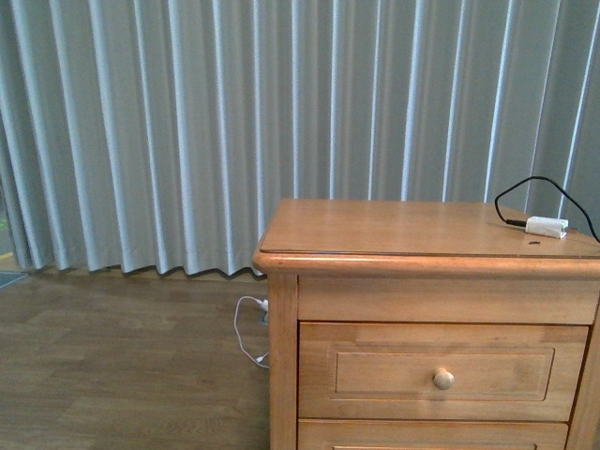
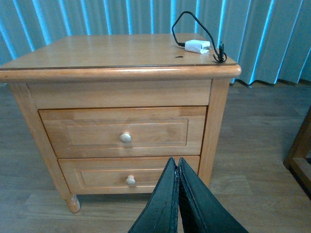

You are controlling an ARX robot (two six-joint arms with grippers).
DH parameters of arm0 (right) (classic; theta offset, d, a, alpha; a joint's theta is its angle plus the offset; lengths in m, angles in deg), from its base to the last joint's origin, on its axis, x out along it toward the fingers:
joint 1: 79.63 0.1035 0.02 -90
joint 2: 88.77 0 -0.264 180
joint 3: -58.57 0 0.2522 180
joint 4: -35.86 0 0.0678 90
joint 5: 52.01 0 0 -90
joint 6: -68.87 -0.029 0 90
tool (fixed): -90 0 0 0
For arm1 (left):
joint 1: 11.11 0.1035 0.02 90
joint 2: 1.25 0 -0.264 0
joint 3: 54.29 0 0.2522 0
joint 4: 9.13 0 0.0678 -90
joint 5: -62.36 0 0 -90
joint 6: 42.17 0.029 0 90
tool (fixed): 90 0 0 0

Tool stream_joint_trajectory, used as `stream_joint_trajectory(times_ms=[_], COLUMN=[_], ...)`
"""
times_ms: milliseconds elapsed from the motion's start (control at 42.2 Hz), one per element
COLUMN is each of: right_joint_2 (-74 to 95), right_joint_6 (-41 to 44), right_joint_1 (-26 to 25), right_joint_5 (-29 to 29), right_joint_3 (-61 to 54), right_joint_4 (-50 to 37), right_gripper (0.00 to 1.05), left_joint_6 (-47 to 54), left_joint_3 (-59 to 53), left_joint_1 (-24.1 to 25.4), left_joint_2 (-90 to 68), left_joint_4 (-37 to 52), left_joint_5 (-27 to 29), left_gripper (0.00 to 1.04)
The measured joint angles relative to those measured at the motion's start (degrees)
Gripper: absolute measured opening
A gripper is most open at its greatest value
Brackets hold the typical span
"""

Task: Place pink marker in drawer with both arms

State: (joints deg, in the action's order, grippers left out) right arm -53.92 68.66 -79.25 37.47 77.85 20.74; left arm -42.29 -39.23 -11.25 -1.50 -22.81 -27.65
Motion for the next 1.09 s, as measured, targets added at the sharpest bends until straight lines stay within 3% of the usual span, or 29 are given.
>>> stream_joint_trajectory(times_ms=[1090], right_joint_2=[-23.4], right_joint_6=[0.0], right_joint_1=[-0.3], right_joint_5=[0.4], right_joint_3=[-5.2], right_joint_4=[17.3], right_gripper=[0.01], left_joint_6=[0.0], left_joint_3=[0.0], left_joint_1=[0.0], left_joint_2=[0.0], left_joint_4=[0.0], left_joint_5=[0.0], left_gripper=[0.99])
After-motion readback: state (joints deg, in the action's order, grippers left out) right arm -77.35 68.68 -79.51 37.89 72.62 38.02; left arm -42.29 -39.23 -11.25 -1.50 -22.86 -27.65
